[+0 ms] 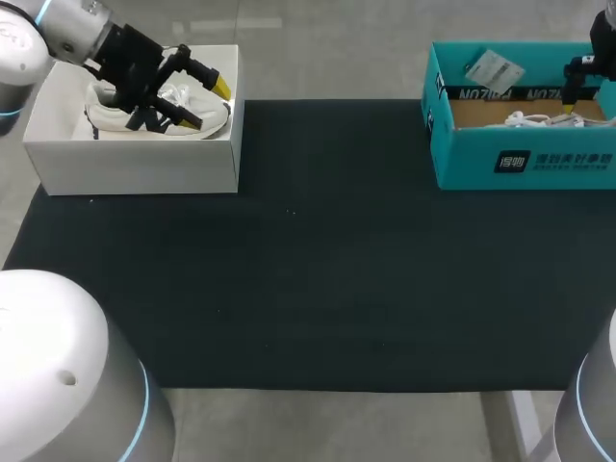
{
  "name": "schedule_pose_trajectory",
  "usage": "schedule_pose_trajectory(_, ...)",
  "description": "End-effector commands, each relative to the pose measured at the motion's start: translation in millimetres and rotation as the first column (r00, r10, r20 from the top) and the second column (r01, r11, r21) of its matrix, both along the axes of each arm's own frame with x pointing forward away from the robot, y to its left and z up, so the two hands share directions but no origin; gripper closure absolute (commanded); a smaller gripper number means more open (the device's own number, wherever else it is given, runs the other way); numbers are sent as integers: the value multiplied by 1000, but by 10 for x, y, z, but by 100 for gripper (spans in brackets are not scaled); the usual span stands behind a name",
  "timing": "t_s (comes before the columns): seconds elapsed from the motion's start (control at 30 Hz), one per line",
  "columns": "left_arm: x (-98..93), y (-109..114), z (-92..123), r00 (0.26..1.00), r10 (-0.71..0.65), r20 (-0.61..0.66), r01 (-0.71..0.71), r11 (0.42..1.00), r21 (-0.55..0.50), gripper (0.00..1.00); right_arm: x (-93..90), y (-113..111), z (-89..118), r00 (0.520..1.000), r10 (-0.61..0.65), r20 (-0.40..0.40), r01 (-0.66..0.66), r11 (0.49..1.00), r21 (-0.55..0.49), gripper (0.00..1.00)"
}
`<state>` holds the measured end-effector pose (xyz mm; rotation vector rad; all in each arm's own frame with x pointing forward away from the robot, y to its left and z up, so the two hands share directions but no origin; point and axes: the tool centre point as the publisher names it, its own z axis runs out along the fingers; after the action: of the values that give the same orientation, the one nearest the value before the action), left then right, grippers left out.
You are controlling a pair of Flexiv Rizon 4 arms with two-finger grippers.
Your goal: Take the shoe out of the shoebox, open the shoe tongue, remove and reinsert the insole, then place the shoe into the shoebox
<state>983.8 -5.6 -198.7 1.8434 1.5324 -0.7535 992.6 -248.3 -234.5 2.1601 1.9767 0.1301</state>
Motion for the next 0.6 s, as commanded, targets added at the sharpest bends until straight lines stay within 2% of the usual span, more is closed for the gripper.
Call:
schedule_pose_trajectory(0.03, 262, 232, 90, 999, -50, 6, 49, 996, 79, 0, -15, 3, 1, 1000, -1, 3, 1, 1000, -1, 0)
schedule_pose_trajectory(0.37, 784, 685, 23, 992, 24, 122, -49, 977, 208, 0, -15, 3, 1, 1000, -1, 3, 1, 1000, -1, 0)
schedule_pose_trajectory(0.53, 1022, 953, -82, 971, 25, 236, -114, 921, 373, 0, -15, 3, 1, 1000, -1, 3, 1, 1000, -1, 0)
schedule_pose_trajectory(0.6, 1115, 1071, -127, 975, 31, 220, -121, 904, 410, 0, -15, 3, 1, 1000, -1, 3, 1, 1000, -1, 0)
